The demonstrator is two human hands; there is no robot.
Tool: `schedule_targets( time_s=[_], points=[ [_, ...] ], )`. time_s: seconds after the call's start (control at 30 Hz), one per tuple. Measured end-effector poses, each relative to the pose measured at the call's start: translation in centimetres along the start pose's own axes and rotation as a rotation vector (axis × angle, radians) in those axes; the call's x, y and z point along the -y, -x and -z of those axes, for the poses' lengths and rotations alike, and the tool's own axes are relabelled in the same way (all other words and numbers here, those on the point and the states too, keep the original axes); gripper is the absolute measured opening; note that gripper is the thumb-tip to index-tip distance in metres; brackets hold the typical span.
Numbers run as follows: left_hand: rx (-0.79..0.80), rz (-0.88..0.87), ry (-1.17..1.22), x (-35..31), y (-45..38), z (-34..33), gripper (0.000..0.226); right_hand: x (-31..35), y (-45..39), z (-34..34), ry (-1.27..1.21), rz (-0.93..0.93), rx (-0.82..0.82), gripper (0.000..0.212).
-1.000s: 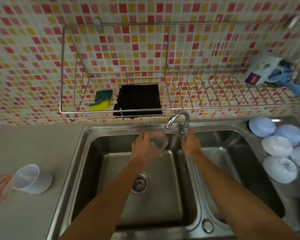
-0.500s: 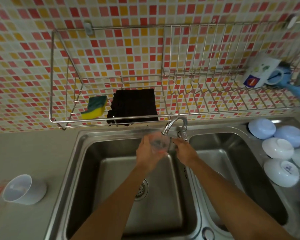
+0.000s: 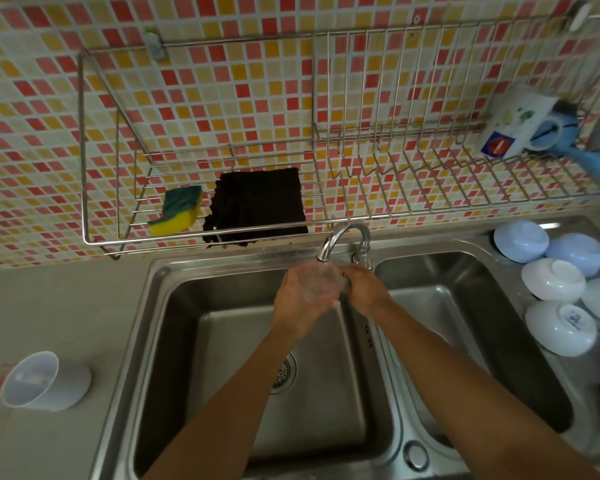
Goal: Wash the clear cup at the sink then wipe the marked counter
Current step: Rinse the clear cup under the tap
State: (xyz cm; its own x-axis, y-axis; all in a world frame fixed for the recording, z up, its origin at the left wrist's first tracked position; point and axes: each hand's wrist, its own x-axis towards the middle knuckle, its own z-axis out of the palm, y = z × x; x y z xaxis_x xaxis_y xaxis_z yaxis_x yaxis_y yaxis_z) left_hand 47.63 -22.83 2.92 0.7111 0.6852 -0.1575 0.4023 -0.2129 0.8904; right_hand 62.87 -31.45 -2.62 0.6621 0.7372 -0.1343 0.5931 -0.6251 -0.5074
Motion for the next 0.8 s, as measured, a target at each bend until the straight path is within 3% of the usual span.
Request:
schedule_targets(
  time_s=[0.1,0.4,0.67,0.8],
  points=[
    [0.061,-0.028,-0.053,-0.3,0.0,0.0,0.082,-0.2,-0.2,-0.1,-0.002,0.008,0.007,0.024],
    [0.036,0.0,-0.045,0.7,0.0,-0.1,0.08,-0.4,-0.8,-0.2,0.11,-0.018,-0.035,0.041],
    [0.086,-0.016,-0.02,1.0,0.1,-0.7,0.085,0.5,-1.6,0.7,0.301,-0.017,-0.05,0.018],
    [0.03,-0.02,-0.004,1.4,0.4,-0.3,0.085,-0.5,-1.8,2.5,0.133,-0.123,-0.21,0.013]
  ],
)
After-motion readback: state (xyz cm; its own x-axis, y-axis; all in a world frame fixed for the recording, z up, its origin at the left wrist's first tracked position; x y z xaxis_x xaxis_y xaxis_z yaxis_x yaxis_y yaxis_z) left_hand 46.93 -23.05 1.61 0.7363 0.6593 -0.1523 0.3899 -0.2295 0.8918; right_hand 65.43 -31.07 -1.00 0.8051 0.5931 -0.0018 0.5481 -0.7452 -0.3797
